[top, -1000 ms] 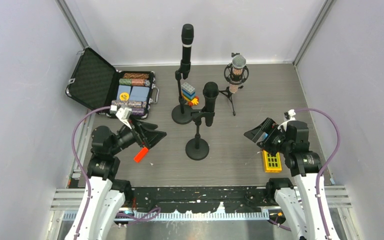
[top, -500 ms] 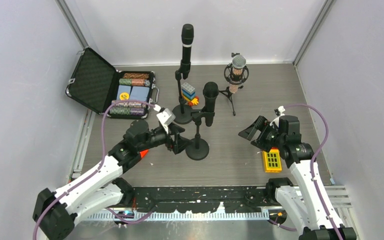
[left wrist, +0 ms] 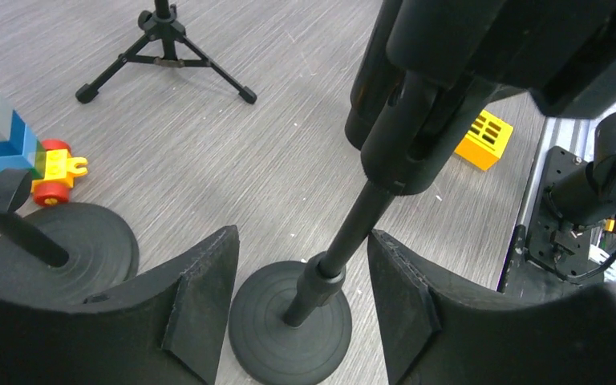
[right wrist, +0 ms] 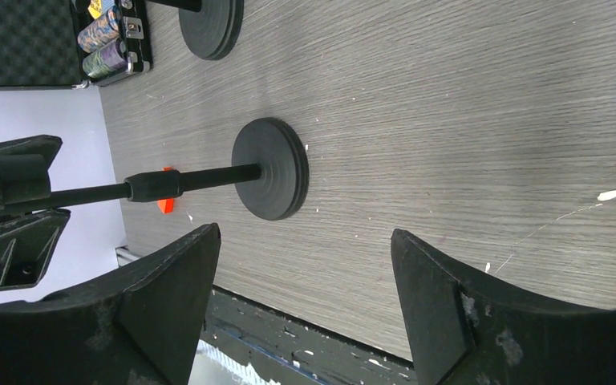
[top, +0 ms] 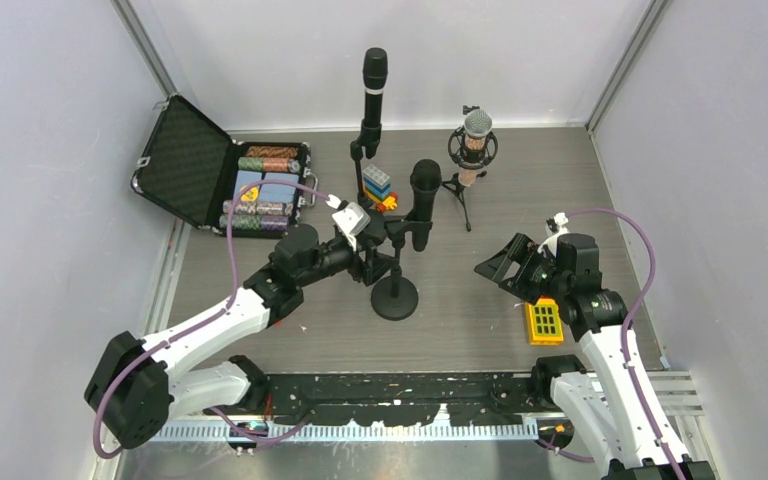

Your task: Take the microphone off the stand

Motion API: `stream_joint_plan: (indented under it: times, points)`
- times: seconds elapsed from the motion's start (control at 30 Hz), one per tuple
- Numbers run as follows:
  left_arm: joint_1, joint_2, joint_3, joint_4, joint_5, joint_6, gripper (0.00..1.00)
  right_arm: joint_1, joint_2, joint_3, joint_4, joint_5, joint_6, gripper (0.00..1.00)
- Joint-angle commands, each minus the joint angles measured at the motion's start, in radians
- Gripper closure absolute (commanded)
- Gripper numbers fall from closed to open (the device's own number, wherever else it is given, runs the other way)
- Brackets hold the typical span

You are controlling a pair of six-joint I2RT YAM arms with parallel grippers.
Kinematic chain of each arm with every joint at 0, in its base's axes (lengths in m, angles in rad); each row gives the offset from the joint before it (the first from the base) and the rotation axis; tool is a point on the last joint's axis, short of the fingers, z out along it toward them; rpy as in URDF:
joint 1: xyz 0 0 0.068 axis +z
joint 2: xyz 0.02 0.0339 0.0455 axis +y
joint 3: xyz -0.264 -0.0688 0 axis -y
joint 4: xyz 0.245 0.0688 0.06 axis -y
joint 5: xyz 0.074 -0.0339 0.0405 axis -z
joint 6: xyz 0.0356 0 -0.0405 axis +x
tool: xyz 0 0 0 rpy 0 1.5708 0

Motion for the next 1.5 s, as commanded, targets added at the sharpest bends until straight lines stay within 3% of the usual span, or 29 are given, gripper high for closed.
stream_joint_plan:
  times: [0.0,0.43,0.83,1.07,1.17,1.3,1.47]
  points:
    - [-0.005,0.023,0.048,0.114,0.042,0.004,0.41,0.005,-0.005,0.009,0.017,-0.002,0.007,0.16]
    - [-0.005,-0.005,0.005,0.121,0.056,-0.002,0.47,0.006,-0.004,0.010,0.003,0.004,0.012,0.17]
    - [-0.005,0.096,0.033,0.223,0.109,-0.041,0.61,0.021,-0.029,-0.004,0.028,-0.048,0.021,0.22]
    - [-0.006,0.095,-0.013,0.262,0.122,-0.053,0.92,0.059,0.000,-0.010,0.075,-0.089,0.026,0.32]
    - [-0.014,0.097,-0.024,0.268,0.122,-0.058,1.00,0.109,0.021,-0.014,0.112,-0.082,0.025,0.38]
    - [-0.037,0.085,-0.047,0.283,0.087,-0.056,1.00,0.202,0.032,-0.046,0.255,-0.024,0.011,0.48]
    - [-0.092,0.066,-0.082,0.318,-0.027,-0.045,1.00,0.433,0.046,-0.099,0.474,0.163,-0.061,0.53]
